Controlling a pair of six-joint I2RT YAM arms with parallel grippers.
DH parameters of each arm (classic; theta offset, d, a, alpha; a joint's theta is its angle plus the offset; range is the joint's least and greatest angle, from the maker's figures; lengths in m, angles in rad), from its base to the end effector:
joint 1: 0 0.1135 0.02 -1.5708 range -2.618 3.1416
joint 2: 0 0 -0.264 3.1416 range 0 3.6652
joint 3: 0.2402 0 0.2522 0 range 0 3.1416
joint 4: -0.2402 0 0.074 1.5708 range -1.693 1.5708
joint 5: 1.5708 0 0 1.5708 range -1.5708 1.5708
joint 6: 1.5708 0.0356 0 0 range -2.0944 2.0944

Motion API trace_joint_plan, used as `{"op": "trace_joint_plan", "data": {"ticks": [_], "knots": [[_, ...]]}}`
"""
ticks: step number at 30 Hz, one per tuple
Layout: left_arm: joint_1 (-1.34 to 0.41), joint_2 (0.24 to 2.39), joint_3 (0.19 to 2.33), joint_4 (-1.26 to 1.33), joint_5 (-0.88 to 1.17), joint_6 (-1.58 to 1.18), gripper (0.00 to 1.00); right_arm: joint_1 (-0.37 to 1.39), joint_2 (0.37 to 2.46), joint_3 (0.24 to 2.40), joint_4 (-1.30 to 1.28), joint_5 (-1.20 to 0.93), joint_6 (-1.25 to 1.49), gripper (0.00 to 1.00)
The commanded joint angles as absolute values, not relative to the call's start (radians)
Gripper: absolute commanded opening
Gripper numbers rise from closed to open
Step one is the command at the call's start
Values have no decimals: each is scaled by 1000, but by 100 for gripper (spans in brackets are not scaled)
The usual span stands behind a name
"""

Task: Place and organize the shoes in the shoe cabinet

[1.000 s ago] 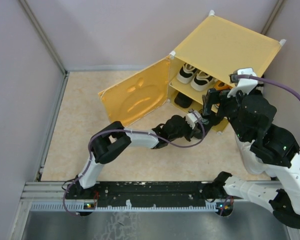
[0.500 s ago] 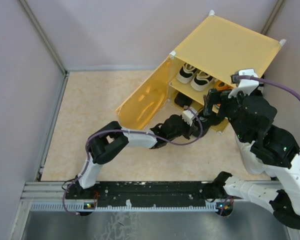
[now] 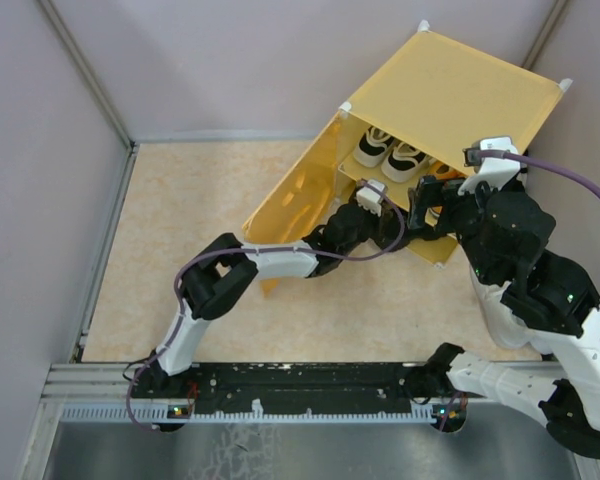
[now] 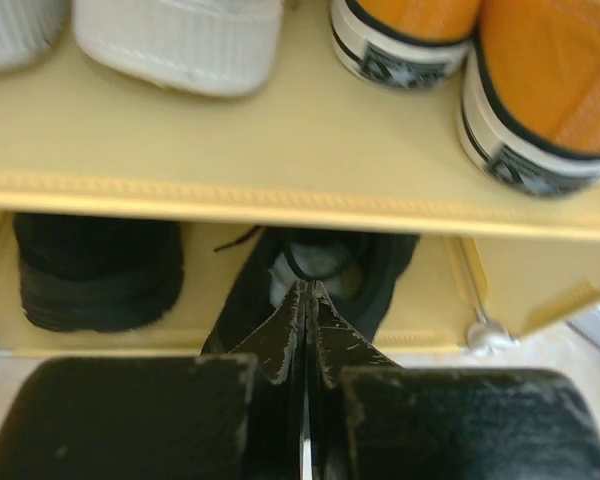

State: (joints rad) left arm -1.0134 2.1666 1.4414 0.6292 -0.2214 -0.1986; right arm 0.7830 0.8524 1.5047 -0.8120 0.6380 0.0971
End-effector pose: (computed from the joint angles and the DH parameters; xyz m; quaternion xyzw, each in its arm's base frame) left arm 0.2709 -0.4198 0.2040 0.2233 0.7049 -0.3134 0.5958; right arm 0.0899 0.0596 0.4923 -0.0515 0.7491 0.0463 0.6588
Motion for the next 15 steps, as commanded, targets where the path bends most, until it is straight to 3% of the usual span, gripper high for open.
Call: {"op": "trace_joint_plan", "data": {"ticks": [1,6,10,12,15], "knots": [[-998,2227,1520,669,-271,-209,0,779,843,1505,-787,666,81,98],[-994,2266,1541,670,-198,-244,0,779,841,1501,-795,664,87,98],[-993,2206,1432,725,-160,-214,3,779,835,1502,-806,668,87,98],[-988,2149,1356,754,-135,-177,32,779,830,1498,-807,671,89,98],[-979,2061,1268,773,-69,-130,57,779,825,1487,-800,668,92,98]]}}
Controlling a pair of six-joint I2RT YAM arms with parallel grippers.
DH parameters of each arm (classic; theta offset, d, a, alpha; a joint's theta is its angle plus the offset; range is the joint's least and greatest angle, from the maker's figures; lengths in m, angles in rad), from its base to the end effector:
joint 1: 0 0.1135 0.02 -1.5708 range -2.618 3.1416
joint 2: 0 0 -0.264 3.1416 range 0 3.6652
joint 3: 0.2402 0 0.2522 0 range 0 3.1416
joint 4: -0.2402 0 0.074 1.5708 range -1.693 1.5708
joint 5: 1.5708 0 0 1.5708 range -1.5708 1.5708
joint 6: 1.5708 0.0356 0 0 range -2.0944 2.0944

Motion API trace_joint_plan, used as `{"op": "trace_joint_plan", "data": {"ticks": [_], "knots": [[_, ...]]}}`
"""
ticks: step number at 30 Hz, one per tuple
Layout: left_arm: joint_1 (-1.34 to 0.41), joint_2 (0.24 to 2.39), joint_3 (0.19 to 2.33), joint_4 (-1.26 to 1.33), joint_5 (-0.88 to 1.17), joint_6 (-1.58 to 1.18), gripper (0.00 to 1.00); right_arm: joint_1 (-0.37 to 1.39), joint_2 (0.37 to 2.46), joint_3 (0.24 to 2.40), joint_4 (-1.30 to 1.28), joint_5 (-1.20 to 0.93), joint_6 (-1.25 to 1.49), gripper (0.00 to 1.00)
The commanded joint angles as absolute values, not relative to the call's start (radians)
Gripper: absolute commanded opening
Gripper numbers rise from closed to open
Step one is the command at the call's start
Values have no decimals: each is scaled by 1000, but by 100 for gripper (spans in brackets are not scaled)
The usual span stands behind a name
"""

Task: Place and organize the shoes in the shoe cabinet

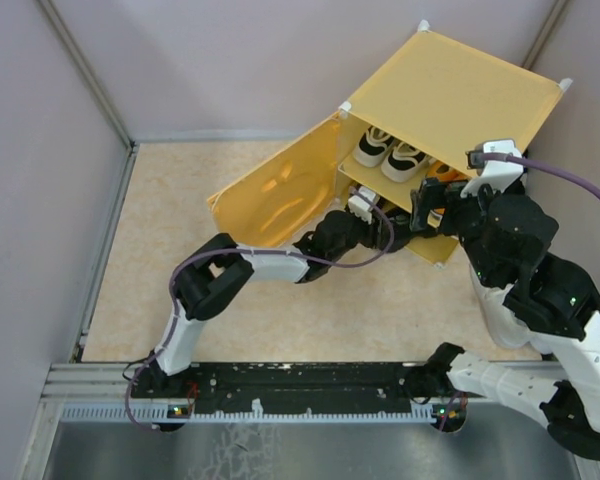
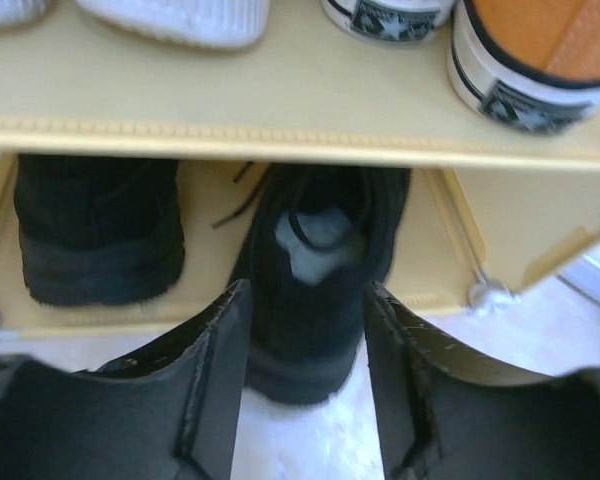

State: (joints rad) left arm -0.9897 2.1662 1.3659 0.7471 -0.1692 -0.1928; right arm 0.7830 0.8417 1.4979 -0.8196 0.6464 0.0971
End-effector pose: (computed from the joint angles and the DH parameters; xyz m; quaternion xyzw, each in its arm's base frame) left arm 0.2744 -0.4068 0.1923 0.2270 0.6890 -0.3312 0.6034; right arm 0.0879 0.0572 0.4907 -0.0496 0.7500 0.0423 0.6582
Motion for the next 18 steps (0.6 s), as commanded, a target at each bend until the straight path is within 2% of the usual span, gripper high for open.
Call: {"op": "trace_joint_plan", "data": {"ticks": [1,4,5,11,18], "knots": [[-976,2038,1241,782,-39,-115,65,779,825,1484,-799,665,95,98],[-974,1981,1184,768,49,-48,96,779,829,1482,-798,656,102,98],[-974,1973,1175,757,84,-25,99,779,831,1482,-799,655,103,98],[-968,2016,1196,693,190,-12,100,779,840,1481,-795,642,105,98],[-962,2151,1334,672,185,2,100,779,842,1488,-806,642,106,98]]}}
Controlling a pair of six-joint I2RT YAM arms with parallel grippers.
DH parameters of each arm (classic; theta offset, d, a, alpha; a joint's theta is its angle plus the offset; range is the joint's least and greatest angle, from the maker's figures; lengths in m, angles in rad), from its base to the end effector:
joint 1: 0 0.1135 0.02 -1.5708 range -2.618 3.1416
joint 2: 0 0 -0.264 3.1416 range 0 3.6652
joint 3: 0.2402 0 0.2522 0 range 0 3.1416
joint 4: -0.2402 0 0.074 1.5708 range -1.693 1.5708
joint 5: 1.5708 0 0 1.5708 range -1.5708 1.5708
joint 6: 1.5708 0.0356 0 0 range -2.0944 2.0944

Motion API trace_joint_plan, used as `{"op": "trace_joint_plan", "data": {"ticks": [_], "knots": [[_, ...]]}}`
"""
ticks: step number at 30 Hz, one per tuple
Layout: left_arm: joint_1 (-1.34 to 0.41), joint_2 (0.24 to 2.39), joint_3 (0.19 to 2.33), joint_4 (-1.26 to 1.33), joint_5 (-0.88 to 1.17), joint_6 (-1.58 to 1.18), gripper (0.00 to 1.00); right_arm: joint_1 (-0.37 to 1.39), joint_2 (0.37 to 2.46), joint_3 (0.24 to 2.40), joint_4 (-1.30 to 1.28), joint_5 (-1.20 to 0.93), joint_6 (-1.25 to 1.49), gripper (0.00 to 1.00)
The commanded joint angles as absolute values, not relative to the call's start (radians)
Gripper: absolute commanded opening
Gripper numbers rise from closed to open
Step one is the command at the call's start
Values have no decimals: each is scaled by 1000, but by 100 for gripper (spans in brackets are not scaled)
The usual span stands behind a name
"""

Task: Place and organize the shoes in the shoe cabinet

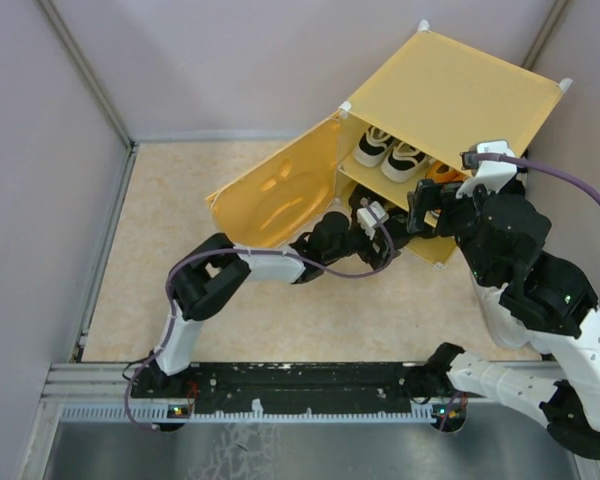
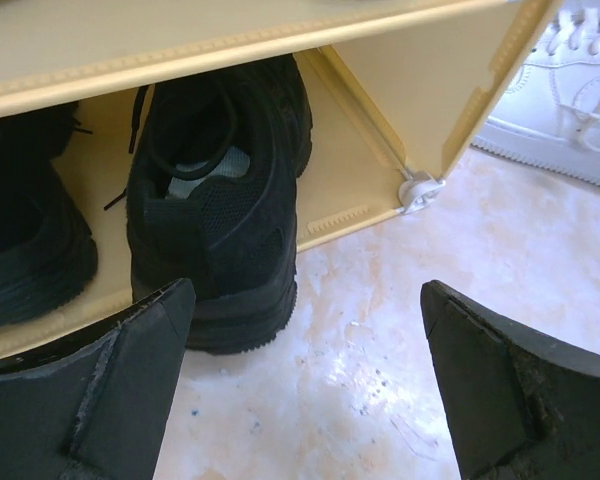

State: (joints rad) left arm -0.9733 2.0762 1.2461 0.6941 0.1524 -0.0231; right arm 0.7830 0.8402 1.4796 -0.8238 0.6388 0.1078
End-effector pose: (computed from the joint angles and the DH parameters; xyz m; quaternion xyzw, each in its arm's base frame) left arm 0.2575 -0.3880 0.1894 0.3882 0.6452 -0.3636 0.5484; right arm 0.0897 0.0593 0.4856 -0.0526 0.7555 0.0434 0.6515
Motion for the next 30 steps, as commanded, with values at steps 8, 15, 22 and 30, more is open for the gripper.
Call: {"op": "trace_joint_plan", "data": {"ticks": [8,15,22,30], "knots": [[-951,2292,1508,611,203,1,100,779,842,1484,-811,640,101,98],[-950,2333,1564,568,171,-14,81,779,836,1473,-811,653,100,98],[-950,2364,1623,597,246,-94,47,780,838,1465,-801,648,101,99],[-949,2427,1737,587,285,-140,50,779,834,1467,-805,654,104,98]]}}
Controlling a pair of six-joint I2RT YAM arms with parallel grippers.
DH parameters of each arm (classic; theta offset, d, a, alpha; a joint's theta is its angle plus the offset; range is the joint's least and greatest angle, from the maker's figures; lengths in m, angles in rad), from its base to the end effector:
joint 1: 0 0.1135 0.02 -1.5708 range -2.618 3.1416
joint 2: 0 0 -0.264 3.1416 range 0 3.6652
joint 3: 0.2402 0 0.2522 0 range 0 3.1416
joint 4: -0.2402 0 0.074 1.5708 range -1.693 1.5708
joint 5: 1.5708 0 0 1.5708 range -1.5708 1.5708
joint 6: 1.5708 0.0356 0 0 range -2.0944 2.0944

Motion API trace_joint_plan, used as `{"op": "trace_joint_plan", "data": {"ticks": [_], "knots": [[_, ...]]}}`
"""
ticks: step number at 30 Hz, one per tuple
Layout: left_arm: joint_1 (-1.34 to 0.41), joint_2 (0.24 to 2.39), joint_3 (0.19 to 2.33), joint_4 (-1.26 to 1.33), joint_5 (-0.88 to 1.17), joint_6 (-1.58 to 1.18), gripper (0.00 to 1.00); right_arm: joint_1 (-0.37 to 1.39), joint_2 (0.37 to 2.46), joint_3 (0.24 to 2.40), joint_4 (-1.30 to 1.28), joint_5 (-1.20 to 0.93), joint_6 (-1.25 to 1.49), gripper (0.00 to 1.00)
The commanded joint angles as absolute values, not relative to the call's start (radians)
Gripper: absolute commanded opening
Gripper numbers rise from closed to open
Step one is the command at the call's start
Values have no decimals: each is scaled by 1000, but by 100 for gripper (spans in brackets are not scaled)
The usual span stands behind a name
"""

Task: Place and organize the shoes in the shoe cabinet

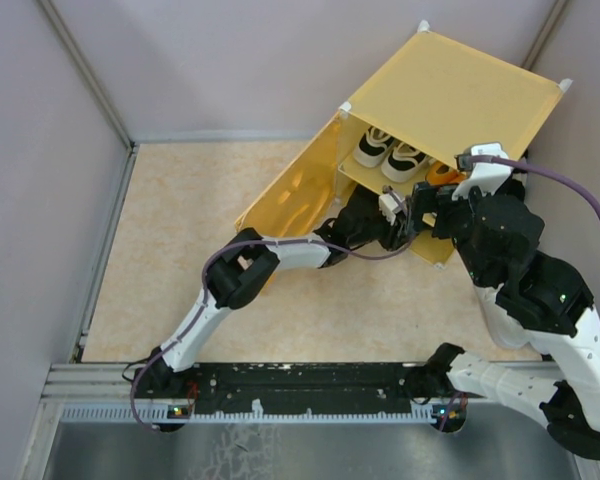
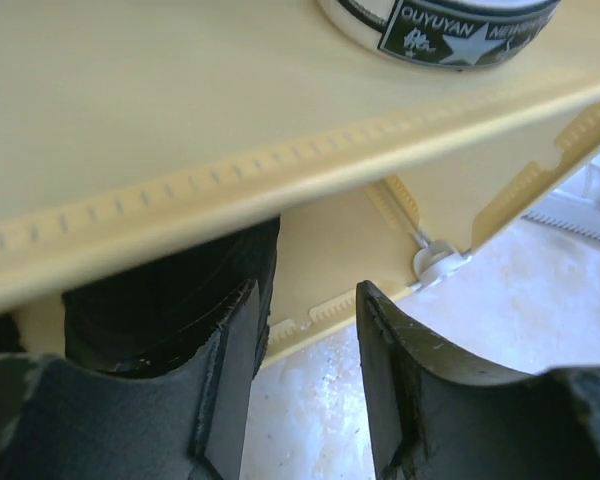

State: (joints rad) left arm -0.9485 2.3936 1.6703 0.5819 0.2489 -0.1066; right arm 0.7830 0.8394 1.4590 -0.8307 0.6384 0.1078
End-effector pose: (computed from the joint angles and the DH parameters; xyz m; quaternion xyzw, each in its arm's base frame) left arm 0.3101 -0.4474 0.1606 0.3805 0.6508 -0.4084 0.5147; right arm 0.0919 0.0615 0.4796 -0.0584 0.7621 0.0369 0.6438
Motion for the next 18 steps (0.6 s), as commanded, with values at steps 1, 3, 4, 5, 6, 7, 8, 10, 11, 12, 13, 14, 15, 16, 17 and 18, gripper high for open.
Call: {"op": "trace_joint_plan", "data": {"ticks": [1,3,4,5,6,7,8,10,11,12,13,14,15,16,17,18], "knots": [[-948,2428,1744,586,286,-141,51,779,836,1468,-806,654,104,98],[-948,2417,1732,585,288,-140,53,780,836,1467,-809,655,103,98],[-948,2404,1715,584,287,-138,55,779,835,1469,-810,655,103,98],[-948,2382,1689,583,284,-134,56,779,834,1468,-810,655,104,98],[-948,2358,1658,581,280,-129,58,779,832,1470,-810,655,104,98],[-949,2325,1622,575,279,-123,59,779,832,1472,-810,656,104,98],[-949,2290,1584,564,280,-114,61,779,830,1473,-811,657,104,98],[-950,2198,1489,549,281,-99,67,779,829,1474,-811,658,103,98],[-950,2150,1445,537,282,-92,72,779,828,1473,-812,658,104,98],[-951,2083,1404,520,282,-77,77,780,828,1472,-811,658,106,98],[-951,2049,1371,498,281,-64,79,780,828,1471,-811,657,107,98],[-952,1984,1339,474,279,-49,82,779,828,1470,-809,655,109,98],[-954,1934,1319,446,277,-35,86,779,829,1470,-805,653,109,98],[-958,1890,1308,409,276,-19,91,779,831,1472,-804,650,111,98],[-960,1843,1304,373,280,-6,98,779,833,1477,-804,649,110,98],[-964,1796,1304,339,285,4,99,780,836,1485,-807,650,111,98]]}}
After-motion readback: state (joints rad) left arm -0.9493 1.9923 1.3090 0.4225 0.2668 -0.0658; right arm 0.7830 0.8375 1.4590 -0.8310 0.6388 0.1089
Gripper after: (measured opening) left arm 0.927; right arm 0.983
